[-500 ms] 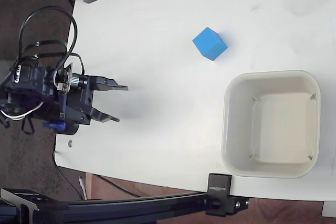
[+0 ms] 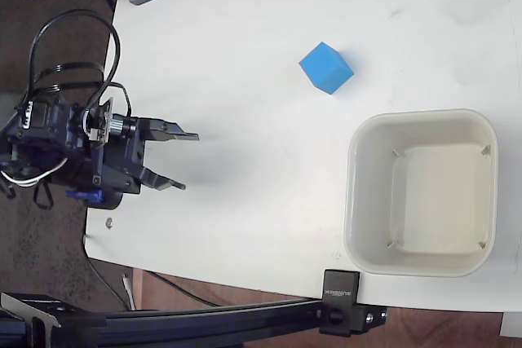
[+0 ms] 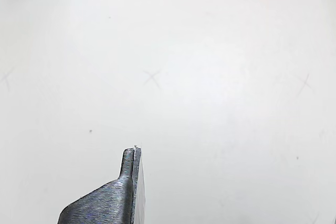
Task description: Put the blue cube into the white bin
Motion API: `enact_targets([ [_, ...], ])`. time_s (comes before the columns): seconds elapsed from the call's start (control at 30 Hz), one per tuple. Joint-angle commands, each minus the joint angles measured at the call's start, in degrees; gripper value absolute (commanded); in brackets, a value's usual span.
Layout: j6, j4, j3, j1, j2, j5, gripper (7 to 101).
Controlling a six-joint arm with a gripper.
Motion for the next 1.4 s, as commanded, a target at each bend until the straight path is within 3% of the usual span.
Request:
enact_targets([
  [0.03,-1.14,-1.76,-5.01,-0.09,0.35,-1.41,100.3],
  [0.13,-5.19,-3.08,-13.71,0.26,-9.05,-3.87,100.3],
  [0.37,-20.30,2.81,-43.42,0.79,-41.92,-12.74,100.3],
  [0.6,-28.21,0.88,-53.00,2.99,-55.99,-23.91,99.5],
  [0.9,-28.92,-9.40,-56.78,5.19,-71.02,-30.85,100.0],
  [1.4,-24.52,-20.04,-56.51,2.55,-78.66,-30.50,100.0],
])
